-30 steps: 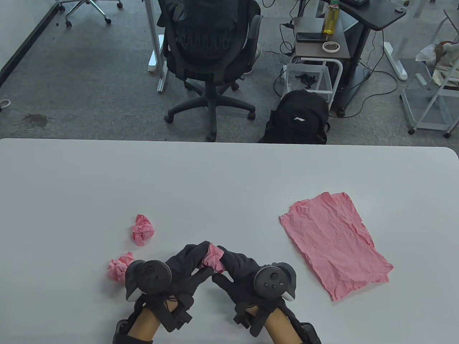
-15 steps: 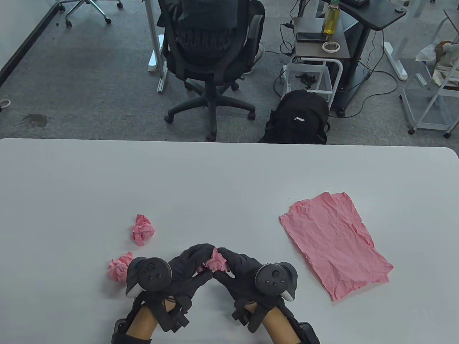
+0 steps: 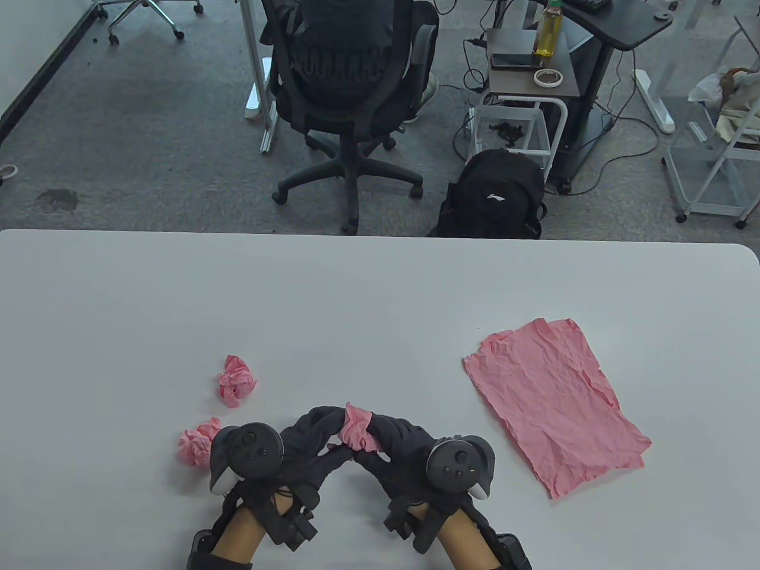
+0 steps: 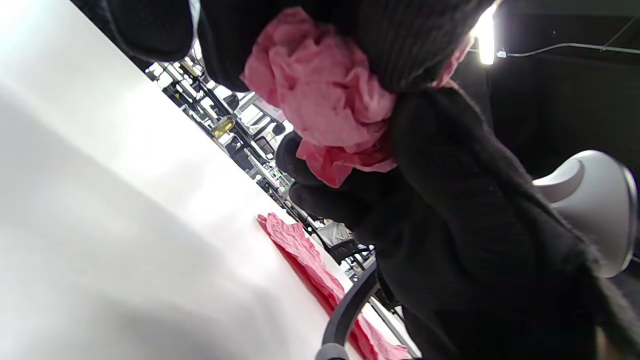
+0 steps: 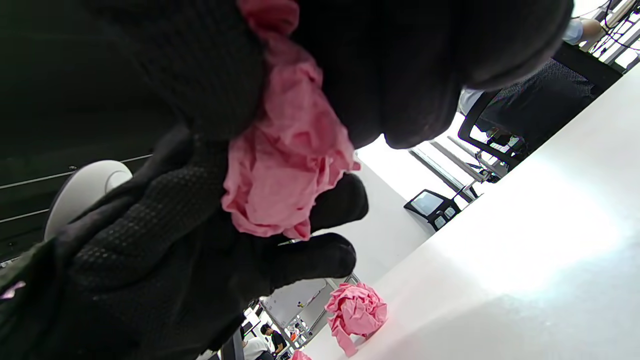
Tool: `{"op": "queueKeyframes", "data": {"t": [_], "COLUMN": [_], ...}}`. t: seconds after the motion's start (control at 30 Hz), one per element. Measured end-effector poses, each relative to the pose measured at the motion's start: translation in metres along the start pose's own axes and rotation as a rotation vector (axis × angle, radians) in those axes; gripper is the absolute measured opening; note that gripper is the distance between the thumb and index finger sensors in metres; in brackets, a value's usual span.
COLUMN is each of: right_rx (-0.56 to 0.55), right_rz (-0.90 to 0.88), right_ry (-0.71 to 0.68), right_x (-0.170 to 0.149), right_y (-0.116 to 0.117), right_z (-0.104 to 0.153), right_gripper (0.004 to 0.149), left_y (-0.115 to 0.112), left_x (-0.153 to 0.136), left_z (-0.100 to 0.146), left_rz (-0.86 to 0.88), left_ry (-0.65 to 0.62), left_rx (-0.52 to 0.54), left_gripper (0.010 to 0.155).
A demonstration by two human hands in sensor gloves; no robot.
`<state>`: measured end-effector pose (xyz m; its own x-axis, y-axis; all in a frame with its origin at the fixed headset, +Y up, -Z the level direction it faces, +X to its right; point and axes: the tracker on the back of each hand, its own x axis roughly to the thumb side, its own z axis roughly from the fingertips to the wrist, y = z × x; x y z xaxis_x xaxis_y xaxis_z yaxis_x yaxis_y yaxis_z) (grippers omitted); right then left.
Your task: Flatten crumpled papers and stack
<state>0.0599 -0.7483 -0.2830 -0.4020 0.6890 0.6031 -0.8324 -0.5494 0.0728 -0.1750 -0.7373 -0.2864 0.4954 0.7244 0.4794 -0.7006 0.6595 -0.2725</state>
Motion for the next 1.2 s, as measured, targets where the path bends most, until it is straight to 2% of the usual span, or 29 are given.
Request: {"op": "queueKeyframes", "data": {"t": [0.4, 0.67, 0.73, 0.83, 0.87, 0.97, 1.0, 1.2], "right_rx": [-0.04, -0.032, -0.049, -0.074, -0.072, -0.065, -0.063, -0.027], "right_rz": [0.051, 0.043, 0.041, 0.014, 0.007, 0.011, 0.016, -0.05], "right_ry": [-0.001, 0.012, 0.015, 0.022, 0.023, 0.028, 0.031, 0.045], "right_x": [0.002, 0.0, 0.0, 0.0, 0.0, 0.003, 0.003, -0.001], "right_y": [-0.008, -0.008, -0.009, -0.01, -0.01, -0.008, -0.007, -0.001], "right_z": [0.0, 0.001, 0.001, 0.0, 0.0, 0.0, 0.0, -0.002], "right_gripper": [0.057, 0.057, 0.056, 0.055, 0.055, 0.054, 0.054, 0.055], "left_y": [-0.003, -0.003, -0.006, -0.016, -0.018, -0.009, -0.006, 0.001], "left_x": [0.003, 0.001, -0.001, -0.002, -0.002, -0.003, -0.003, -0.01], "left_z": [0.0, 0.0, -0.002, -0.006, -0.007, -0.006, -0.005, -0.003], "left_rz": [0.043, 0.017, 0.089, 0.238, 0.242, 0.098, 0.075, 0.134], "left_ry": [-0.049, -0.034, -0.039, -0.054, -0.036, 0.0, -0.004, 0.024], "left_rx": [-0.024, -0.024, -0.064, -0.207, -0.213, -0.102, -0.095, -0.047], "left_gripper": [0.063, 0.064, 0.071, 0.094, 0.096, 0.082, 0.077, 0.063]}}
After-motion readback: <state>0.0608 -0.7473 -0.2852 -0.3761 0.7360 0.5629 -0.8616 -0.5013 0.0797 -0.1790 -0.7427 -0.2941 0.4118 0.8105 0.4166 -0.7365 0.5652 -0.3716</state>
